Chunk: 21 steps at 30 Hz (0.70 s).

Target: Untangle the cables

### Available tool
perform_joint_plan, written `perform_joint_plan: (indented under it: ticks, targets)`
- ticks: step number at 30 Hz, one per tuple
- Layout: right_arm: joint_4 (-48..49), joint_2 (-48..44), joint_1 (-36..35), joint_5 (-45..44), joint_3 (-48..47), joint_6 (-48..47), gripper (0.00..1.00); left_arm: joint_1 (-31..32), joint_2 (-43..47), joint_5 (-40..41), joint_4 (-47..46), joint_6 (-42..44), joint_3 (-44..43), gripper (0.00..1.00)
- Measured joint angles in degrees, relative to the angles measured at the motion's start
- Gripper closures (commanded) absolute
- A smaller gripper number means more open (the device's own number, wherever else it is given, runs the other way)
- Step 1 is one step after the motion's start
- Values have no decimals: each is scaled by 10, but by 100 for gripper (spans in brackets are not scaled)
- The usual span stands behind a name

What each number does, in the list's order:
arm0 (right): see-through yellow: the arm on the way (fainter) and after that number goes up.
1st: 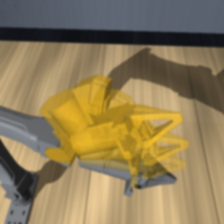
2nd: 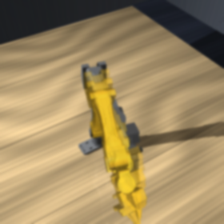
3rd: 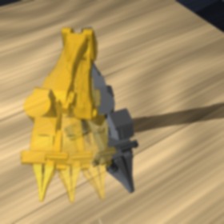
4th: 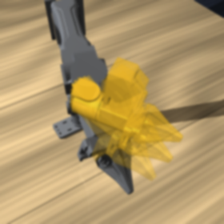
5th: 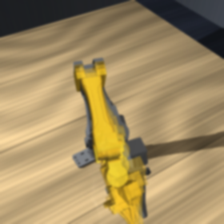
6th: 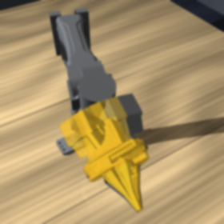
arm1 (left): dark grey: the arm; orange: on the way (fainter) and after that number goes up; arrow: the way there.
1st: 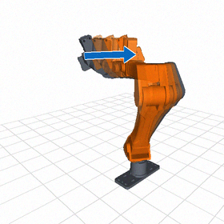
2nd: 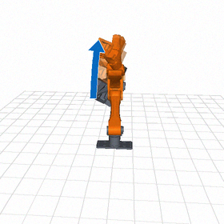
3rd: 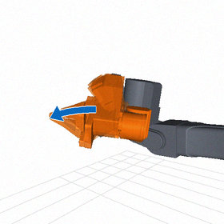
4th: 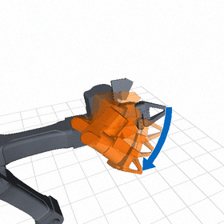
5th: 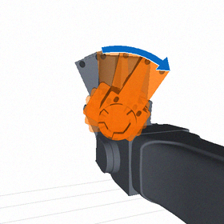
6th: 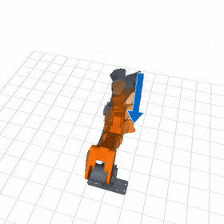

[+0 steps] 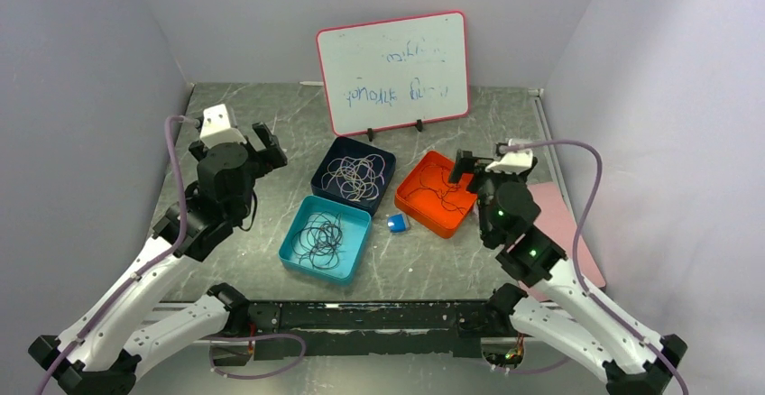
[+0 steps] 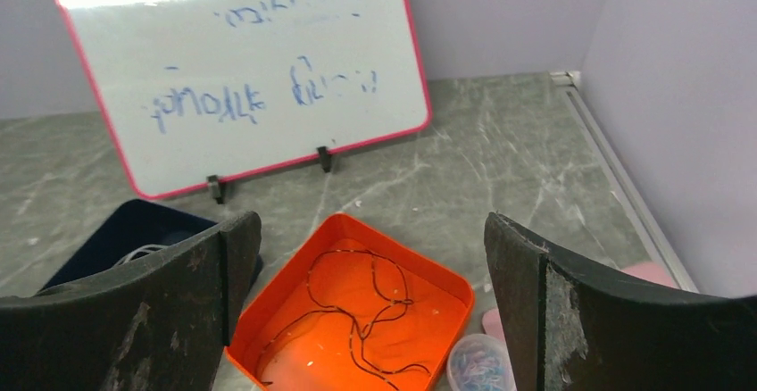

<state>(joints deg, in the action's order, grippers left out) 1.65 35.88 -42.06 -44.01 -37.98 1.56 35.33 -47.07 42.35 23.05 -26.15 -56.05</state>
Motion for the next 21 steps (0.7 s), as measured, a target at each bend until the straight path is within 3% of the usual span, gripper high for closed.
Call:
perform_joint_plan:
  ticks: [7, 21]
  targets:
    - [-37, 80, 0, -67, -38, 31, 0, 0, -5, 4, 1, -3, 0, 1]
    - [-17, 18, 0, -70, -54, 18, 0, 0, 37, 51, 21, -34, 0, 0]
